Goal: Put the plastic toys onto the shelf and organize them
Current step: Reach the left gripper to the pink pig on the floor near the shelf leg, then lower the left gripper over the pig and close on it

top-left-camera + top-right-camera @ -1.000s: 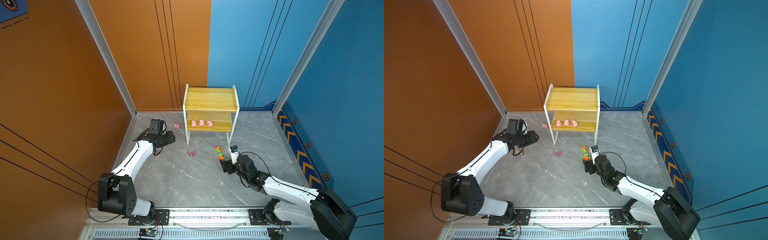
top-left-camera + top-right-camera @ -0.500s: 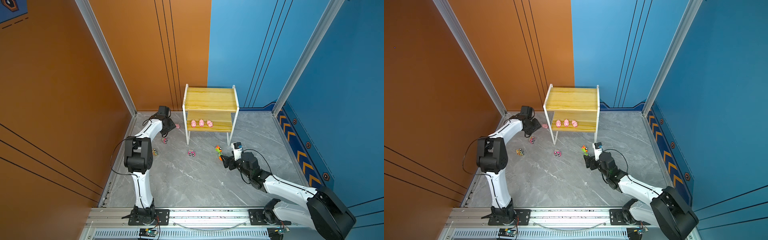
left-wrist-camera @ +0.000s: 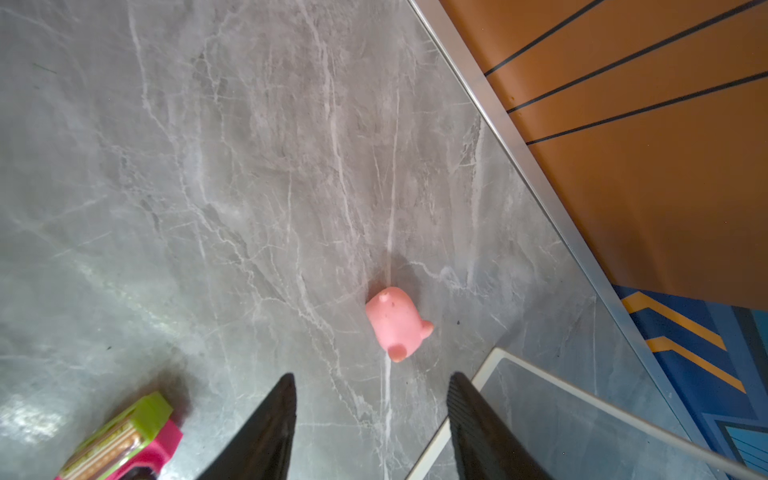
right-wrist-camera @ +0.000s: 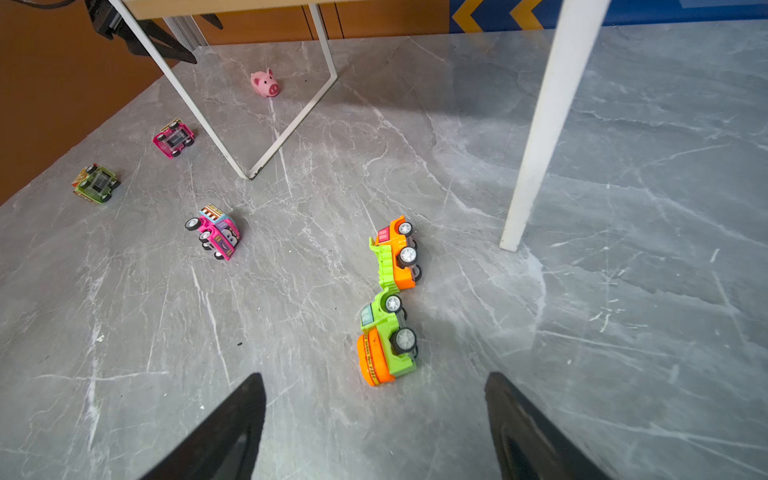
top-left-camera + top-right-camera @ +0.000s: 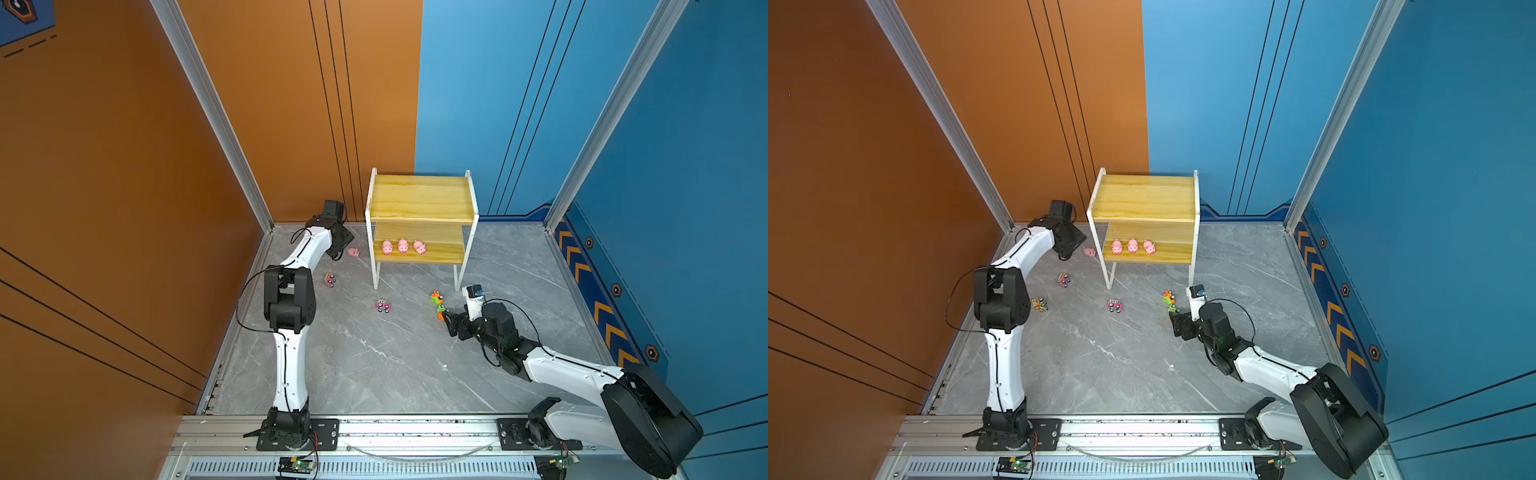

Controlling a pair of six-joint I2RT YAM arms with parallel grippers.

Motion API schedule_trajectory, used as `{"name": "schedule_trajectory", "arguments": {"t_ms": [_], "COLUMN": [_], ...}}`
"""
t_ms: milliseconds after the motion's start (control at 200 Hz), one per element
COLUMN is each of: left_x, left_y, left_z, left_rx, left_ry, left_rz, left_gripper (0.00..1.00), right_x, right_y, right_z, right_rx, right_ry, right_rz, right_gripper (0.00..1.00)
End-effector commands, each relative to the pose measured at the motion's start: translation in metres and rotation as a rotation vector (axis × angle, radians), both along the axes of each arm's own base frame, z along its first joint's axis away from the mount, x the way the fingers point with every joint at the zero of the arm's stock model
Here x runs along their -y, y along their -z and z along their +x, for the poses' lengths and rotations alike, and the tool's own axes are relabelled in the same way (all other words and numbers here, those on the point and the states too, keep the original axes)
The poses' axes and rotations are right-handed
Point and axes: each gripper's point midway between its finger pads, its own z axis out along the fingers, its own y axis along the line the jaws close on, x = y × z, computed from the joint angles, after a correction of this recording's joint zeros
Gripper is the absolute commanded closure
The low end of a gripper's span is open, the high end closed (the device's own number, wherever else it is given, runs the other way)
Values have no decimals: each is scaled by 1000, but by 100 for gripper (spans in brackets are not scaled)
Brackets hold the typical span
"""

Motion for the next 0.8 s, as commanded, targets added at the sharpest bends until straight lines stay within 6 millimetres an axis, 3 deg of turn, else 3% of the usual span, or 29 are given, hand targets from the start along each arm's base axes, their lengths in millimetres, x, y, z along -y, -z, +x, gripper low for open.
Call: {"name": "schedule_trajectory", "arguments": {"t_ms": [0,796], "left_x": [5,14], "left_y": [9,58], "left_z": [-1,20], "left_rx": [-36,-78], "left_ry": [-28,-67], "left_rz": [10,-38], "left_gripper": [40,40], "right_x": [-3,-3], "right_y": [-7,1], "right_z": [6,7], "right_rx": [11,-18], "right_ry": [1,2], "right_rz": [31,26], "right_gripper": [16,17]}}
